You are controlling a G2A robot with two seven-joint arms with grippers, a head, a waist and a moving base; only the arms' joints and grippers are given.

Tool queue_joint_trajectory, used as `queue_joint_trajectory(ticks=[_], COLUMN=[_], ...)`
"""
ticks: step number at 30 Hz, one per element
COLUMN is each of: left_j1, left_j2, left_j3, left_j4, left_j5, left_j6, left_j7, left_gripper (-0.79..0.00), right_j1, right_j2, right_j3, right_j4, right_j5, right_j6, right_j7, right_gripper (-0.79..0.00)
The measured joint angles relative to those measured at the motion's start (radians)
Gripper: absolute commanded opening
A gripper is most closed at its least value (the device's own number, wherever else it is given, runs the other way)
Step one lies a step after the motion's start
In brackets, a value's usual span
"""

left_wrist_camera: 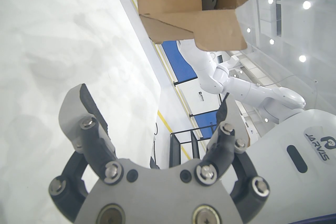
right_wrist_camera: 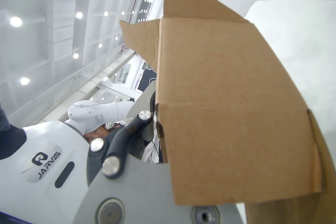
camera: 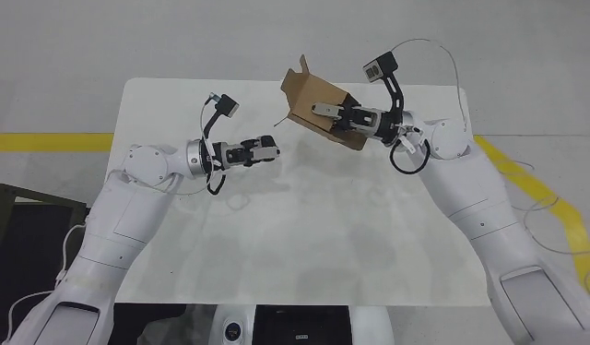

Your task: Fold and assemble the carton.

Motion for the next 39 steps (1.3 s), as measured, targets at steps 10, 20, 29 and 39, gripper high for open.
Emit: queue_joint_trajectory(ticks=[10, 20, 29, 39], left_j1=[-0.027, -0.036, -0.034, -0.036], left_j2=[-0.003, 0.0, -0.004, -0.001], left_j3=[-0.005, -0.023, -0.007, -0.002], left_j4=[0.052, 0.067, 0.055, 0.023], left_j5=[-0.013, -0.019, -0.022, 0.027], left_j6=[-0.008, -0.008, -0.012, -0.036], left_j7=[0.018, 0.029, 0.023, 0.013], left_gripper=[0.0, 0.0, 0.0, 0.0], right_j1=[-0.001, -0.008, -0.01, -0.005], right_j2=[-0.006, -0.009, -0.023, -0.035], right_j3=[0.005, 0.012, -0.015, -0.023], right_j4=[-0.014, -0.036, -0.064, -0.056], right_j5=[-0.007, -0.009, -0.001, 0.001], right_j6=[-0.005, 0.0, 0.003, 0.001], right_j7=[0.058, 0.124, 0.157, 0.173], right_gripper=[-0.785, -0.785, -0.785, -0.785])
